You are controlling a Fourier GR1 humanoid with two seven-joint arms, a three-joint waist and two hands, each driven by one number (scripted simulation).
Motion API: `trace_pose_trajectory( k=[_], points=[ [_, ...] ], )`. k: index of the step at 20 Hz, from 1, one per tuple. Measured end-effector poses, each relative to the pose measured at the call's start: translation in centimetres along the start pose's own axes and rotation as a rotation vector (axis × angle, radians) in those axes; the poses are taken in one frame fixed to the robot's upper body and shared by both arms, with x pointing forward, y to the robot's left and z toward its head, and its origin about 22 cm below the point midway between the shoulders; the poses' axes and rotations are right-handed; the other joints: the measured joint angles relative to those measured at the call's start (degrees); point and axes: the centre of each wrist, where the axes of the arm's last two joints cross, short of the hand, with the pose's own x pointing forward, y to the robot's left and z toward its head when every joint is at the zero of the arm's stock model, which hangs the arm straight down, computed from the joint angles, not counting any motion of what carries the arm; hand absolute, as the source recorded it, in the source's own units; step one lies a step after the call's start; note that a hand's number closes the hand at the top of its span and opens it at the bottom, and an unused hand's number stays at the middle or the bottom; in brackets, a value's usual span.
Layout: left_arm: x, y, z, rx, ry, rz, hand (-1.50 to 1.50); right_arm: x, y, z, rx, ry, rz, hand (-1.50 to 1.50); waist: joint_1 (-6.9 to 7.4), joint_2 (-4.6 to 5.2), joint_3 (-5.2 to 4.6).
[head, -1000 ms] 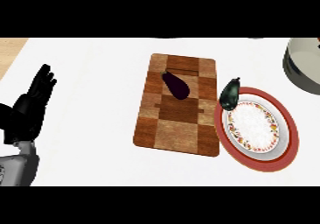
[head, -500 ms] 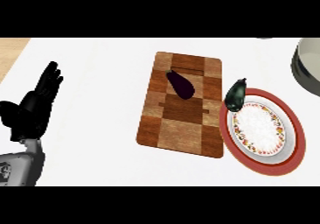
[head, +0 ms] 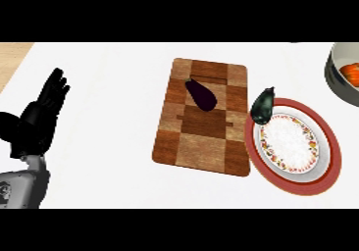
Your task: Pick the squash from the plate and place it in the bowl
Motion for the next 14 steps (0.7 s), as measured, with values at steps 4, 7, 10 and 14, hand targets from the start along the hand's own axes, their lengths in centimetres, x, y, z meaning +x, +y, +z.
trace_pose_trajectory(
  k=[4, 7, 10, 14],
  points=[
    [-0.4, 0.5, 0.1, 0.016, 0.006, -0.004, 0.00, -0.2, -1.5, 0.1, -0.095, -0.050, -0.282, -1.50, -0.73, -0.16, 0.03],
    [-0.6, 0.8, 0.2, 0.024, 0.012, -0.009, 0.00, -1.8, -3.3, 0.9, -0.139, -0.069, -0.431, -1.50, -1.18, -0.26, 0.00],
    [-0.5, 1.0, 0.3, 0.021, 0.005, -0.006, 0.00, -4.2, -5.5, 2.2, -0.154, -0.059, -0.506, -1.50, -1.25, -0.16, 0.03],
    [-0.7, 1.2, 0.3, 0.030, 0.011, -0.007, 0.00, -7.4, -7.7, 4.3, -0.147, -0.047, -0.550, -1.50, -1.61, -0.13, 0.05]
  ],
)
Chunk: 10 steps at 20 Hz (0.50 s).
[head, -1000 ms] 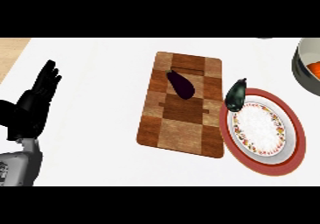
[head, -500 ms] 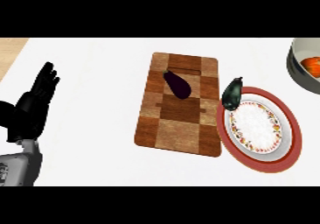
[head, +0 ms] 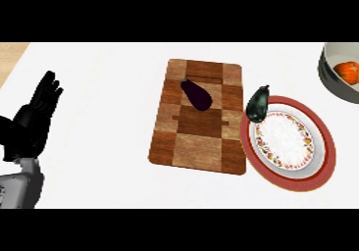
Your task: Pick the squash from the plate and place it in the bowl
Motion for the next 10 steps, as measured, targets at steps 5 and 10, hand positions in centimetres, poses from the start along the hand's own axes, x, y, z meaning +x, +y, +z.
trace_pose_trajectory(
  k=[5, 10],
  points=[
    [-0.1, 0.1, 0.2, 0.005, -0.001, 0.004, 0.00, -0.7, -4.2, 2.1, 0.030, 0.007, -0.067, -1.50, -0.32, -0.17, 0.07],
    [-0.1, 0.0, 0.3, 0.001, 0.005, 0.003, 0.00, -0.9, -6.8, 3.6, 0.072, -0.020, -0.129, -1.50, -0.36, -0.34, 0.11]
  ],
)
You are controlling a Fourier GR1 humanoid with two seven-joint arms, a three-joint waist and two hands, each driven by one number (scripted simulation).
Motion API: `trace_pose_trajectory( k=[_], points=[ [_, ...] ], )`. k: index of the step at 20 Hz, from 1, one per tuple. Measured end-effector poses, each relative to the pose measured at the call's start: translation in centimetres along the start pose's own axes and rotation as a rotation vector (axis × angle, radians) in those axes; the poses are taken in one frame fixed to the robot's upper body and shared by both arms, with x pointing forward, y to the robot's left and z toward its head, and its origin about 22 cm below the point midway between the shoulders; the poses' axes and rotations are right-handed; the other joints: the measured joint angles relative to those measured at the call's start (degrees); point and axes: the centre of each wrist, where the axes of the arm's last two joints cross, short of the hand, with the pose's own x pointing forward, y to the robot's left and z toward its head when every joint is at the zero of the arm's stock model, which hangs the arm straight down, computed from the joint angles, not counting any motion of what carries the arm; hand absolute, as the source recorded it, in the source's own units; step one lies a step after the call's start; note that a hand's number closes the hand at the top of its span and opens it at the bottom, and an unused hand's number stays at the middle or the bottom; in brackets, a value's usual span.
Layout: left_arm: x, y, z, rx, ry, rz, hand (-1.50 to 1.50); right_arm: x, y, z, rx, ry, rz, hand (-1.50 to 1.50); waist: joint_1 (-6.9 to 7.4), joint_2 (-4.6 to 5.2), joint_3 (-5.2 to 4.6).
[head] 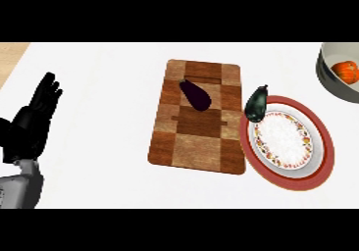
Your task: Pick the squash from the plate and place it in the bowl
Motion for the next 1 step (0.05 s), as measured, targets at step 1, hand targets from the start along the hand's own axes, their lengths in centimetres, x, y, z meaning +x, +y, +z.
trace_pose_trajectory(
  k=[1],
  points=[
    [-0.06, 0.14, -0.02, 0.001, 0.002, -0.001, 0.00, 0.11, -0.41, 0.25, 0.004, -0.007, -0.014, -1.50, -0.01, -0.03, -0.02]
  ],
)
